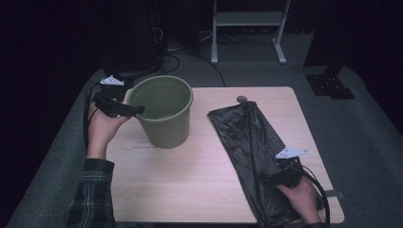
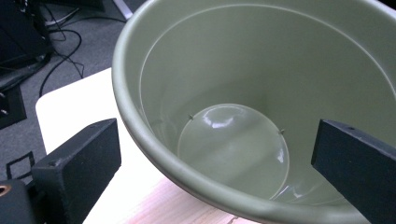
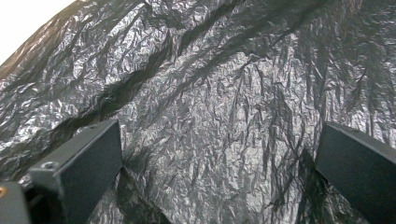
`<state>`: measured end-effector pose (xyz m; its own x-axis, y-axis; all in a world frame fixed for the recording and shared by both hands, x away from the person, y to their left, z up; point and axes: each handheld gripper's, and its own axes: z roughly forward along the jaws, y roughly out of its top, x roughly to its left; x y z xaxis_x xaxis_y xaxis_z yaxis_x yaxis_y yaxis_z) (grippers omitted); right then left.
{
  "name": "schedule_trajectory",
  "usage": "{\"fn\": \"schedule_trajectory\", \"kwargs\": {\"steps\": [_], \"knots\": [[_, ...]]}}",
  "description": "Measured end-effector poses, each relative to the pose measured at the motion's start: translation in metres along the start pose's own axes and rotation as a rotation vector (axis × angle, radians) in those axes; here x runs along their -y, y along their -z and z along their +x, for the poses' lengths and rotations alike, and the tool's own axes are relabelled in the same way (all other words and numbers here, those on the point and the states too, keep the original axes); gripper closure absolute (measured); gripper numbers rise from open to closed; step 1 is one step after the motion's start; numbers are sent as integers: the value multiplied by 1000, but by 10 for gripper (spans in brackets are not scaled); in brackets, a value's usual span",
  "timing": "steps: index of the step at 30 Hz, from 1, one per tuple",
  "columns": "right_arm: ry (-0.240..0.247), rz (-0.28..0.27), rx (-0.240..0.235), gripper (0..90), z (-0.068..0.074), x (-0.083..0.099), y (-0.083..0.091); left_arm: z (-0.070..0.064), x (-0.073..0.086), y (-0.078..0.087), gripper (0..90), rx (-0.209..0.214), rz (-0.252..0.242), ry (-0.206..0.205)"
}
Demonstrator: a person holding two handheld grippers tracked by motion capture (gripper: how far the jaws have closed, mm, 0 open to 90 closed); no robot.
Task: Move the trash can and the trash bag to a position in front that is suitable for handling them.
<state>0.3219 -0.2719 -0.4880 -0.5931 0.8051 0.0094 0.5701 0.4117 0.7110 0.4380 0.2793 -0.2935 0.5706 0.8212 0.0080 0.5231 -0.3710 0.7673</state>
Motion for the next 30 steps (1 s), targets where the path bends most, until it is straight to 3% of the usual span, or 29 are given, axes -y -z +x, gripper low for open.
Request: {"fn": "schedule_trajectory", "kwargs": {"steps": [4, 10, 18, 24, 27, 30], "knots": [[0, 1, 0, 0, 0, 0, 0, -1, 1, -6, 2, 19, 26, -8], [1, 1, 0, 0, 0, 0, 0, 1, 3, -10, 1, 4, 54, 0], [0, 1, -1, 0, 0, 0, 0, 4, 7, -14, 0, 17, 35, 30], [0, 2, 0, 0, 0, 0, 0, 2, 8, -15, 0, 10, 30, 22], [0, 1, -1, 0, 0, 0, 0, 1, 9, -18, 0, 45, 38, 34], [0, 1, -1, 0, 0, 0, 0, -7, 10, -23, 0, 68, 36, 17]]}}
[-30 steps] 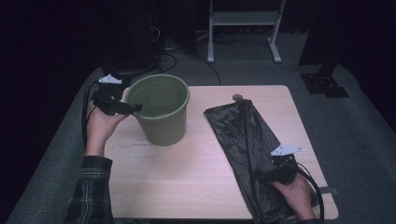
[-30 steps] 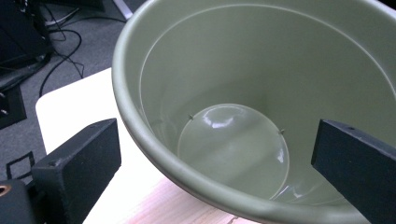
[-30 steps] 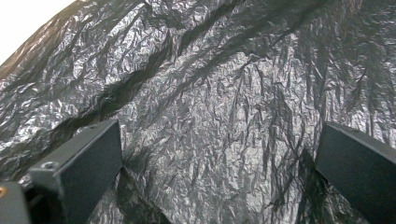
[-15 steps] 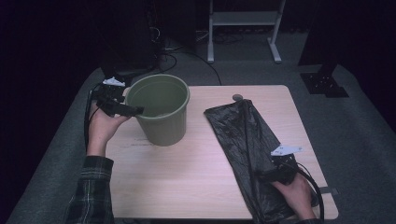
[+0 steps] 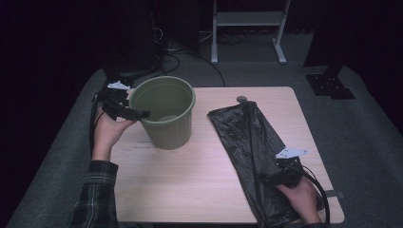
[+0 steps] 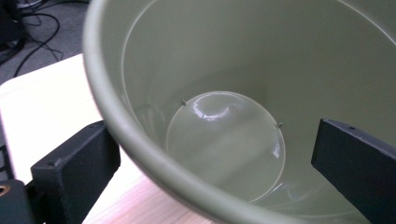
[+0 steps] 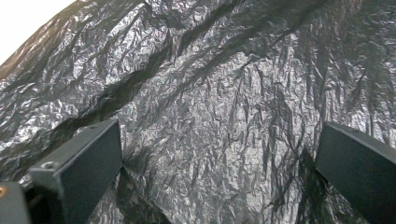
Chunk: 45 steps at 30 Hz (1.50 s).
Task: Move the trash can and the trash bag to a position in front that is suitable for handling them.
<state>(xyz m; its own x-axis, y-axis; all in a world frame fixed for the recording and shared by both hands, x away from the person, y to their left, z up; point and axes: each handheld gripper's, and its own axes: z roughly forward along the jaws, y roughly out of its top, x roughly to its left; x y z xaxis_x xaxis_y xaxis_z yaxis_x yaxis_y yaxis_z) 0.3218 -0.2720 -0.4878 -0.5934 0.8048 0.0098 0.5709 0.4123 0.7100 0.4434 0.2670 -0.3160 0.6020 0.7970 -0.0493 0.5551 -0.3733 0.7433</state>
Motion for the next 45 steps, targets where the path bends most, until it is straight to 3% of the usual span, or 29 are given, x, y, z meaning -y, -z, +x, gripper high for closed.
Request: {"fn": "schedule_trajectory", "kwargs": {"steps": [24, 41, 45], "knots": [[-2, 1, 0, 0, 0, 0, 0, -47, 6, 1, 1, 71, 1, -57], [-1, 0, 2, 0, 0, 0, 0, -103, 11, 2, 1, 170, 11, -138], [-1, 0, 2, 0, 0, 0, 0, -111, 15, 3, 1, 185, 2, -144]]}}
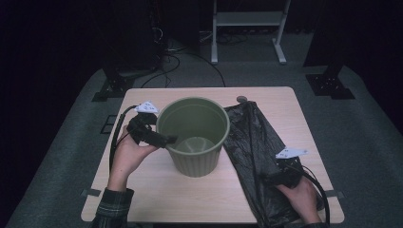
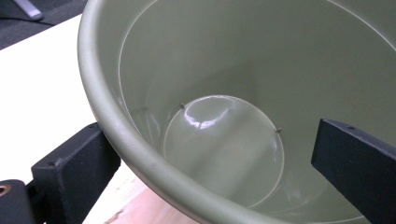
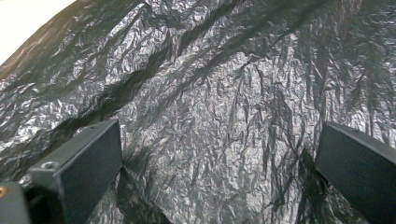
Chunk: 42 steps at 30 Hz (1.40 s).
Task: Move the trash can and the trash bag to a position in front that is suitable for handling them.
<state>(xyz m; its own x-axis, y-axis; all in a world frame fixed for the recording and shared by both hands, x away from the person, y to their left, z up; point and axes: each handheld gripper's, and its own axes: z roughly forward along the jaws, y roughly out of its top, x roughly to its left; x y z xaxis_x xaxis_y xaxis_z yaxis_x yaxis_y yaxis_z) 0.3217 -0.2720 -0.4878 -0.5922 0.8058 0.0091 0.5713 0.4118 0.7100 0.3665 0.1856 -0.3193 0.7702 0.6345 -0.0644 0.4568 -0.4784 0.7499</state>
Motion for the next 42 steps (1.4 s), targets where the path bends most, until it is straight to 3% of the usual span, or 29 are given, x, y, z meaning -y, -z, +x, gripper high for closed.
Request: {"fn": "schedule_trajectory", "kwargs": {"steps": [10, 18, 24, 26, 33, 42], "knots": [[0, 0, 0, 0, 0, 0, 0, -25, 7, 2, 1, 40, -25, -12], [0, 0, 1, 0, 0, 0, 0, -29, 9, 2, 1, 48, -37, -18], [0, 0, 0, 0, 0, 0, 0, -23, 4, 6, 1, 20, -57, -19], [0, 0, 0, 0, 0, 0, 0, -20, 1, 12, 0, -2, -65, -19], [0, 0, 0, 0, 0, 0, 0, -20, 2, 31, 1, -22, -109, -17], [0, 0, 0, 0, 0, 0, 0, -23, 20, 62, 1, -48, -126, -14]]}}
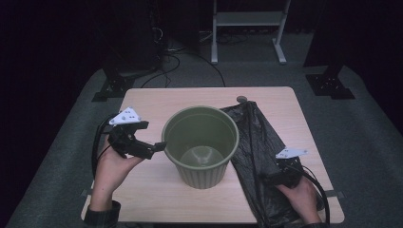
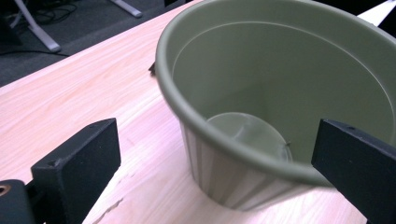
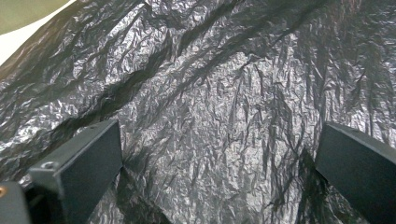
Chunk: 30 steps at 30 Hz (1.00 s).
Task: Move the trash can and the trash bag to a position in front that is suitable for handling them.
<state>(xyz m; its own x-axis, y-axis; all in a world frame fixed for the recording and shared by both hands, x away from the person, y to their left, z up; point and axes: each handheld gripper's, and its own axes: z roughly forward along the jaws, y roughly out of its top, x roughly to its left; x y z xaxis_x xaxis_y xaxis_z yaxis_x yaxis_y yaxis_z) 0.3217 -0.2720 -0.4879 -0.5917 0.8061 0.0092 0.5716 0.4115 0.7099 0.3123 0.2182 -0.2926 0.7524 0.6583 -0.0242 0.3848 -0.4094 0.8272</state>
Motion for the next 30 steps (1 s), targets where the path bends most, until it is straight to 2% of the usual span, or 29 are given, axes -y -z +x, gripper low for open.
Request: {"fn": "schedule_trajectory", "kwargs": {"steps": [4, 10, 16, 17, 18, 20, 22, 30], "knots": [[0, 0, 0, 0, 0, 0, 0, -2, 10, 11, 1, -13, -5, 3], [-1, 0, 2, 0, 0, 0, 0, -4, 23, 14, 1, -26, -5, 6], [-2, 0, 2, 0, 0, 0, 0, -7, 38, 6, 1, -37, -10, 22], [-1, 0, 2, 0, 0, 0, 0, -9, 44, 1, 1, -49, -14, 24], [-2, 0, 2, 0, 0, 0, 0, -10, 47, -3, 1, -43, -17, 26], [-2, 0, 2, 0, 0, 0, 0, -11, 53, -9, 0, -38, 3, 21], [-2, 0, 2, 0, 0, 0, 0, -12, 59, -13, 1, -51, 24, 14], [-2, 0, 2, 0, 0, 0, 0, -11, 83, -23, 1, -45, 40, 23]]}}
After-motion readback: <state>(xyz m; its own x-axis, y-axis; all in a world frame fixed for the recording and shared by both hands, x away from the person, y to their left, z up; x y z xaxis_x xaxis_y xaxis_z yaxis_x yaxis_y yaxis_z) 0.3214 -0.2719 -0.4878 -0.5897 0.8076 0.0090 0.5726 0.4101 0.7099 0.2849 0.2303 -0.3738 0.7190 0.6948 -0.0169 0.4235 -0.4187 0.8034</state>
